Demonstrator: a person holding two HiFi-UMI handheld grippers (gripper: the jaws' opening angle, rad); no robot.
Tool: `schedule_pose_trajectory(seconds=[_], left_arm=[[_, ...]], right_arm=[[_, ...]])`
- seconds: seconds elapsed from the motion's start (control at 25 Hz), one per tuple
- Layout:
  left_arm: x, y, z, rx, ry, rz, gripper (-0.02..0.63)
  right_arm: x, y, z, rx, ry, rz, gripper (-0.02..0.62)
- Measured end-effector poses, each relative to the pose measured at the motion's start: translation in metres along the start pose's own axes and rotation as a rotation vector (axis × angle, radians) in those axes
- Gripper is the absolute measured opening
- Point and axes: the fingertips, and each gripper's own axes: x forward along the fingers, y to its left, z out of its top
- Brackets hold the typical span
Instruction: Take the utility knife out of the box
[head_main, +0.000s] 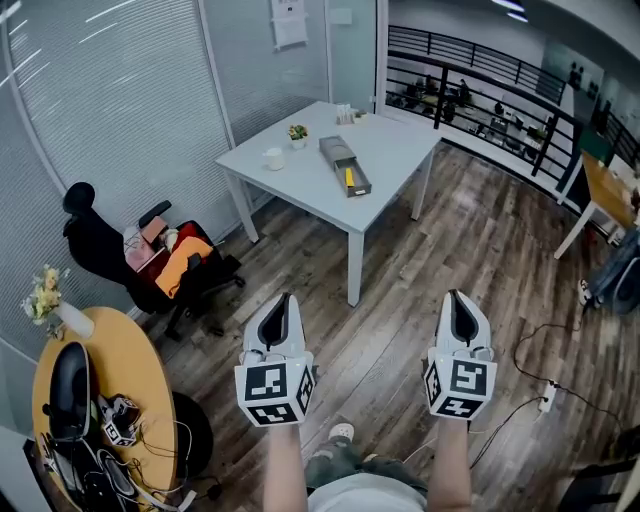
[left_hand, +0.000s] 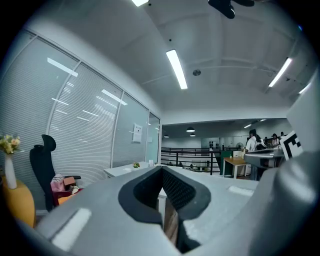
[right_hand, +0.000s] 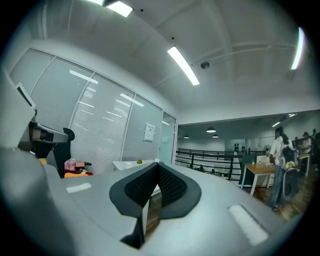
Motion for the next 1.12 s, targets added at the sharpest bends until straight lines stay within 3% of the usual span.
schedule_pose_trajectory(seconds=[0.24,0.32,0.68,1.12], left_arm=[[0.022,0.01,0.0,-0.002,-0.003,-0.016,0.001],[0.031,0.016,0.0,0.001,-0.004,-0.02,0.001],[0.061,0.042,-0.006,0.017,0.01,-0.039,0.0],[0.101,0.059,-0.023,-0.008,0.046,-0.026,0.001]], right_arm=[[0.02,0.001,-0.001,0.025,-0.006,-0.007,0.023],[0.03,0.005,-0.001,0.028,-0.005,-0.001,0.049],[0.061,0.034,-0.007,0.043,-0.014,0.043,0.284],[0.108,0.042,-0.014,0.04,0.007,0.068,0.302]])
